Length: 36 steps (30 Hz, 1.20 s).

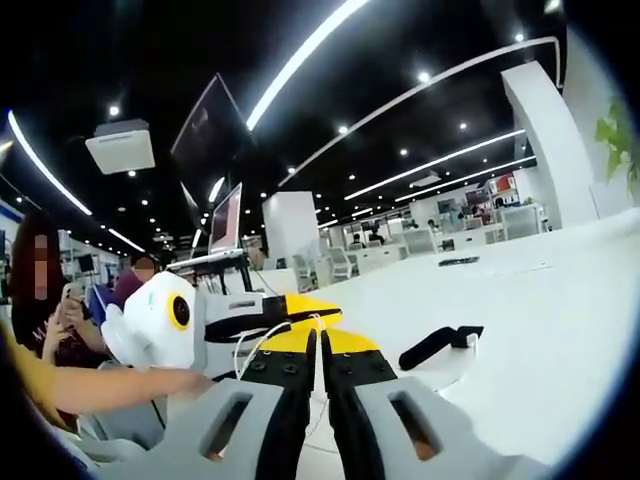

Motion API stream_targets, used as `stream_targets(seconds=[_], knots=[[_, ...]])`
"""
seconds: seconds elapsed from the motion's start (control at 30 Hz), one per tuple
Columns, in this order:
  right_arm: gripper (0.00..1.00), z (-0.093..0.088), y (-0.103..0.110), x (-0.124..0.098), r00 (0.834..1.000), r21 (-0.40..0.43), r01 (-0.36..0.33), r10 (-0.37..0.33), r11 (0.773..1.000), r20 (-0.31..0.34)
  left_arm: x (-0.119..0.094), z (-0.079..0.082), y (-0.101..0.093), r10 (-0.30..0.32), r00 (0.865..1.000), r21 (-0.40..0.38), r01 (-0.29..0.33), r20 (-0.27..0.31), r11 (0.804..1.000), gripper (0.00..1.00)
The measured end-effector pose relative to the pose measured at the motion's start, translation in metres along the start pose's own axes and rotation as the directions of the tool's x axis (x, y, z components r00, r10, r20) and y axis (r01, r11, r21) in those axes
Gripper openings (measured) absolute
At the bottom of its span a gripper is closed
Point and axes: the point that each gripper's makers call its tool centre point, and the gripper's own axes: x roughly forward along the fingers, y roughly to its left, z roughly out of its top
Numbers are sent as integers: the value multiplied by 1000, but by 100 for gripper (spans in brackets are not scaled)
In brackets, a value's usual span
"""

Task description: Peel open the Velcro strap on the desktop, arrange the wired earphones neatly onto it, and close the Velcro strap to secure them.

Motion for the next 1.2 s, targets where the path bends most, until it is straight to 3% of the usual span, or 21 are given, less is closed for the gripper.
stream_targets(seconds=[0.93, 1.2], knots=[[6, -1, -3, 1, 1000, -16, 14, -14, 1000, -8, 1, -3, -1, -11, 1000, -16, 11, -12, 1000, 5], [7, 3, -6, 0, 1000, 2, 23, -23, 1000, 16, 1, -2, 0, -11, 1000, -25, 11, -6, 1000, 5]])
